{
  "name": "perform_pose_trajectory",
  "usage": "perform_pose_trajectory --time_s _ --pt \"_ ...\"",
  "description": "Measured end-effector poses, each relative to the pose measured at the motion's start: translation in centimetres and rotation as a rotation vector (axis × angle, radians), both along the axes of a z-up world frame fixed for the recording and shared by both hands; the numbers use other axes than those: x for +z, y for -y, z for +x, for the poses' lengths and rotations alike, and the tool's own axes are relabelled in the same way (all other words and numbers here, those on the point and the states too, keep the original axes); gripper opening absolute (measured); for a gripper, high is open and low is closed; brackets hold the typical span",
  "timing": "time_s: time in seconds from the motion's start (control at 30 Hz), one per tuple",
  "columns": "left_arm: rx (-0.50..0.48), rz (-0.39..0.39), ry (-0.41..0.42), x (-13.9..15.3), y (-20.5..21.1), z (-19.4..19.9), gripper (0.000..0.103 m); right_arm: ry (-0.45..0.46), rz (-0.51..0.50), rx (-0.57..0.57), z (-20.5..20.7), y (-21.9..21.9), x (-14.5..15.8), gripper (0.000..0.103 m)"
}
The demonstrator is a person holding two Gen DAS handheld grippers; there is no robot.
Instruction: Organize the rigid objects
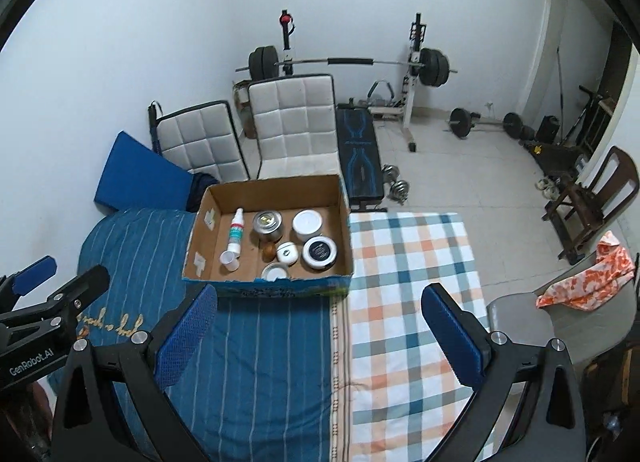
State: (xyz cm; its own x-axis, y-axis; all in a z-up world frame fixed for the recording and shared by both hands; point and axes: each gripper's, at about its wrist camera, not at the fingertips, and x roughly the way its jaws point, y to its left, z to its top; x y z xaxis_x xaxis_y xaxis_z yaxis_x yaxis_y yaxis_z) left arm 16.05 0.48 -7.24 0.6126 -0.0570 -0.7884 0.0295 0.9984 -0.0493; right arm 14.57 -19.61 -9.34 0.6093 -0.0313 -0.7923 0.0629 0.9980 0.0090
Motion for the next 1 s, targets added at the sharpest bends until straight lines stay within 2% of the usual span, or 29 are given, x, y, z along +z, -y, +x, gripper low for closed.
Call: perform_pose_trajectory --time_s 0.5,0.63,0.77,1.0 --pt "-0.006 0.011 0.031 0.7 0.3 -0.5 0.098 0.043 -0.034 -0.015 -0.6 0.6 1.5 0.103" --pt "-0.007 0.036 0.035 0.5 0.7 -0.4 0.101 0.045 -0.030 -0.016 -0.8 0.6 1.7 0.103" --pt "-0.017 0.014 0.020 0.2 0.7 -0.4 0.103 0.041 -0.035 -0.017 -0.9 0.7 1.8 0.103" --pt "0.005 0.022 0.042 0.5 0.7 -0.4 0.103 0.046 -0.043 -0.031 -1.2 0.7 1.7 0.103"
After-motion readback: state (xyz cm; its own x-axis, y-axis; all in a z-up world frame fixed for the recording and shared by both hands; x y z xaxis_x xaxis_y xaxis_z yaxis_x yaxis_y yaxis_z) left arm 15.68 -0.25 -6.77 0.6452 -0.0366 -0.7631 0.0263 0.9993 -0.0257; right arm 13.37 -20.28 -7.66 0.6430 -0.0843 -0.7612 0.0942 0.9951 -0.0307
